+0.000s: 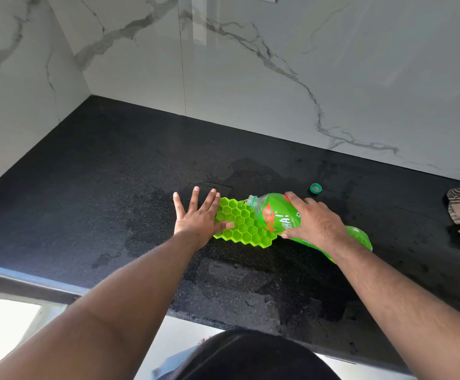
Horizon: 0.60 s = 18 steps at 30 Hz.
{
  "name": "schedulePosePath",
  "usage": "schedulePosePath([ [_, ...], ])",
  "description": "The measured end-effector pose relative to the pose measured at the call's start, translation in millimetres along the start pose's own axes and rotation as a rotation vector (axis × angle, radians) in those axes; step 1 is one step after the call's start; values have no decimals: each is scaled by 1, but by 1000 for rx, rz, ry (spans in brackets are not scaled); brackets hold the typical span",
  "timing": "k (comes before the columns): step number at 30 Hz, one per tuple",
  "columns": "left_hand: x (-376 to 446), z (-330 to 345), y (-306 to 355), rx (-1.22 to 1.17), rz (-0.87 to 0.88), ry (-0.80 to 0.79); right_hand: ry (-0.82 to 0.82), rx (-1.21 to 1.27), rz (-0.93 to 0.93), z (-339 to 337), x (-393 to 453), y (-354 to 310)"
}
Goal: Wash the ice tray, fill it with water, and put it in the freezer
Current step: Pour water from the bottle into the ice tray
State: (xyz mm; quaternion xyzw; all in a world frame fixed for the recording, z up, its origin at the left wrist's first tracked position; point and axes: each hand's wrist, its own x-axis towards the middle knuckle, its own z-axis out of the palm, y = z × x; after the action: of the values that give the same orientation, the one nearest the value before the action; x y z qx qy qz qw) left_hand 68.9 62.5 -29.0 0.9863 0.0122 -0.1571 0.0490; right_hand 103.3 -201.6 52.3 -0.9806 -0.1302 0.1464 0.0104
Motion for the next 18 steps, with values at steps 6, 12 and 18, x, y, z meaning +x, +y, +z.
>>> schedulePosePath([
  [6, -1, -1, 0, -8, -3, -4, 1, 16, -10, -1, 2, -6],
  [12, 0, 0, -1, -20, -2, 2, -1, -5, -26, -2, 4, -11],
  [18, 0, 2, -1, -46, 2, 10, 2, -17, -30, -3, 6, -14],
])
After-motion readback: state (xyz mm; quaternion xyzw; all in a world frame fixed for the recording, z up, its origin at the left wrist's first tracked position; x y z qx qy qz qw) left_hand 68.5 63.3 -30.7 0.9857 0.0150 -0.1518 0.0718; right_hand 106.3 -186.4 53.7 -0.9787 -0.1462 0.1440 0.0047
